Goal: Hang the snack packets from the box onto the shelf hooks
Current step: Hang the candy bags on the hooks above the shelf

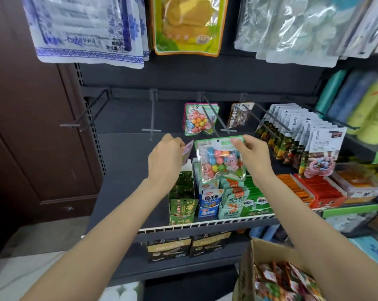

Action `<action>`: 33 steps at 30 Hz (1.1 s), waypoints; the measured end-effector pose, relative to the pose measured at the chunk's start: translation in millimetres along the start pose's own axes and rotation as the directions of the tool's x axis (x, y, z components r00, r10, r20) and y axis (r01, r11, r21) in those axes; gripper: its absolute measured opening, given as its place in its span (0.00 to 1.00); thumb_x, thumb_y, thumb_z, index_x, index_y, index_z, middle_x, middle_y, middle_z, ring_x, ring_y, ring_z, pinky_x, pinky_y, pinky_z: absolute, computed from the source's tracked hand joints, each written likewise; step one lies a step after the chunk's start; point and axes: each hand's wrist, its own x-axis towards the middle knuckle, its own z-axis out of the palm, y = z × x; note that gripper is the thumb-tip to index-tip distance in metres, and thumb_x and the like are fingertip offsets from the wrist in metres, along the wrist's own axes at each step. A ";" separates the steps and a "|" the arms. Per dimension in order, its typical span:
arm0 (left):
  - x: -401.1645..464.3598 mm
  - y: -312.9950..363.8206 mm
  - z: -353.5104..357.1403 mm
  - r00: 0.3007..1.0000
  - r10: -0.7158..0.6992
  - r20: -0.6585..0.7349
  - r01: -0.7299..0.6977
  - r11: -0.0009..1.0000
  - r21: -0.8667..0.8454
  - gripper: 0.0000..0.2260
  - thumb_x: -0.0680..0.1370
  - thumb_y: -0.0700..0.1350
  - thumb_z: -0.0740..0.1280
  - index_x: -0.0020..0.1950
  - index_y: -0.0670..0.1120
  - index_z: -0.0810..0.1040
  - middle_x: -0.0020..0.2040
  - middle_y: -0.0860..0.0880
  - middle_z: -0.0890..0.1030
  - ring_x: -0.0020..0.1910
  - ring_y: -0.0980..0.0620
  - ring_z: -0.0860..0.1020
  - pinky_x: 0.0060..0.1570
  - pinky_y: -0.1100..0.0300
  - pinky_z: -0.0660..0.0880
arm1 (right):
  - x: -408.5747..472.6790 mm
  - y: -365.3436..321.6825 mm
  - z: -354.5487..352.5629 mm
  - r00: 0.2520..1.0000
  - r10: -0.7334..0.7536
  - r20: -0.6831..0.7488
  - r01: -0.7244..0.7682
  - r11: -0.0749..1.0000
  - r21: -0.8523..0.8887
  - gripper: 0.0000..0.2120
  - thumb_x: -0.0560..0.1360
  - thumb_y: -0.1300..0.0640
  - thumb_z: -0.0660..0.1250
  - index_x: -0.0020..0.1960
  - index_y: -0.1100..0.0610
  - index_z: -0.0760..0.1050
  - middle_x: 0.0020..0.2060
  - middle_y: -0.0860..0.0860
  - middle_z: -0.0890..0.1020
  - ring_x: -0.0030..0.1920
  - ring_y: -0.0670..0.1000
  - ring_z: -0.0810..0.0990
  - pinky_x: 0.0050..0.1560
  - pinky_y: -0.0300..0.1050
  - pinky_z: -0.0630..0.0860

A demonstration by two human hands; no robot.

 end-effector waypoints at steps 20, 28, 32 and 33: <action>23.2 20.2 -5.9 0.984 0.158 0.079 -0.174 0.944 0.281 0.11 0.72 0.27 0.62 0.47 0.42 0.70 0.47 0.45 0.66 0.37 0.49 0.65 0.35 0.58 0.67 | 51.6 -1.4 34.1 0.977 0.030 -0.212 -0.098 0.943 -0.317 0.16 0.76 0.61 0.64 0.29 0.56 0.72 0.27 0.51 0.72 0.30 0.50 0.71 0.31 0.43 0.66; 45.6 19.3 1.9 0.986 0.152 0.064 -0.164 0.937 0.309 0.11 0.76 0.31 0.62 0.56 0.41 0.73 0.53 0.45 0.72 0.43 0.47 0.73 0.37 0.57 0.67 | 135.0 3.9 74.9 0.972 0.163 -0.172 -0.219 0.895 -0.389 0.14 0.78 0.60 0.60 0.34 0.62 0.71 0.29 0.52 0.71 0.33 0.51 0.73 0.31 0.42 0.67; 49.4 13.6 12.1 0.989 0.133 0.065 -0.144 0.969 0.200 0.09 0.79 0.40 0.63 0.58 0.45 0.78 0.53 0.47 0.75 0.48 0.45 0.78 0.38 0.55 0.69 | 144.1 4.2 81.5 0.970 0.232 -0.069 -0.239 0.876 -0.418 0.13 0.80 0.59 0.57 0.41 0.65 0.73 0.35 0.58 0.75 0.41 0.56 0.77 0.38 0.46 0.70; 49.8 12.8 12.6 0.986 0.140 0.095 -0.152 0.979 0.136 0.09 0.80 0.42 0.62 0.58 0.47 0.79 0.53 0.48 0.76 0.49 0.45 0.78 0.40 0.55 0.70 | 141.9 5.6 79.5 0.972 0.233 -0.029 -0.226 0.893 -0.390 0.13 0.80 0.57 0.58 0.48 0.67 0.76 0.43 0.62 0.79 0.49 0.59 0.78 0.46 0.49 0.72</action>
